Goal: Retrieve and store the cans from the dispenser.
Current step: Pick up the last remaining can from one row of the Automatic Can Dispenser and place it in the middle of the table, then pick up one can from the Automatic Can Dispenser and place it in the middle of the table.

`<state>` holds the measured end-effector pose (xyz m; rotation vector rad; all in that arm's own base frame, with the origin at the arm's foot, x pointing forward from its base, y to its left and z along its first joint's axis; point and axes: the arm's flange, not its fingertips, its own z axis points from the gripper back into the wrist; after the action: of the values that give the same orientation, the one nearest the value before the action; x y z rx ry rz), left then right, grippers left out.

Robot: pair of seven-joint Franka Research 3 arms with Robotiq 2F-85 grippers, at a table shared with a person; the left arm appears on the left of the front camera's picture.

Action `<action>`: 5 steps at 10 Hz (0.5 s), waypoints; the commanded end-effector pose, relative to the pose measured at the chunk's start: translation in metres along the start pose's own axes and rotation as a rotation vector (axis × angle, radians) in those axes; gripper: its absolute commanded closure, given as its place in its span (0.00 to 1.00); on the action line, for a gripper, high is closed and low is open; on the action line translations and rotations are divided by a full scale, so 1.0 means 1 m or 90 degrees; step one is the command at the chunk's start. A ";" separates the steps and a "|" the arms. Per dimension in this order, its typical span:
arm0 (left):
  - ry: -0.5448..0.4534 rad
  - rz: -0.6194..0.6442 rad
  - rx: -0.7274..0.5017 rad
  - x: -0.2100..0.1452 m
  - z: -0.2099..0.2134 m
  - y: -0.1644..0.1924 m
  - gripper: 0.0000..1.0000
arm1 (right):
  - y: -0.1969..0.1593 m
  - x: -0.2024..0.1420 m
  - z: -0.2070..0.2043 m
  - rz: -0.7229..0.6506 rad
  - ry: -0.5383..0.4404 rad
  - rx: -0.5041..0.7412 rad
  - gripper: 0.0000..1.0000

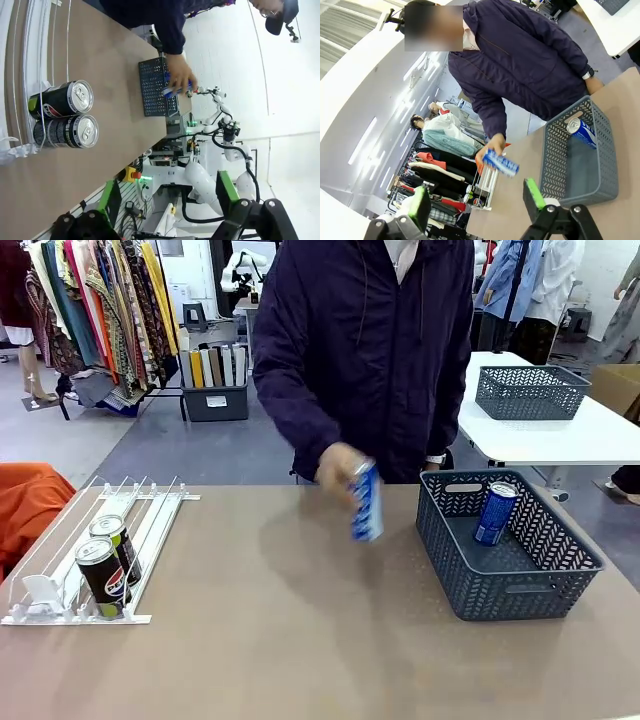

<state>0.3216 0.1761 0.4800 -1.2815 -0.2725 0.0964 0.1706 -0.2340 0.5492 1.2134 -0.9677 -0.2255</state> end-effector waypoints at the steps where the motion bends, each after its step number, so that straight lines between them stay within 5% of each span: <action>1: 0.007 -0.004 -0.002 -0.003 -0.005 -0.001 0.00 | 0.002 0.003 -0.004 0.016 -0.012 0.016 0.00; 5: 0.007 -0.004 -0.002 -0.003 -0.005 -0.001 0.00 | 0.002 0.003 -0.004 0.016 -0.012 0.016 0.00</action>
<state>0.3236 0.1709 0.4788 -1.2778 -0.2588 0.0898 0.1706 -0.2340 0.5493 1.2134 -0.9678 -0.2255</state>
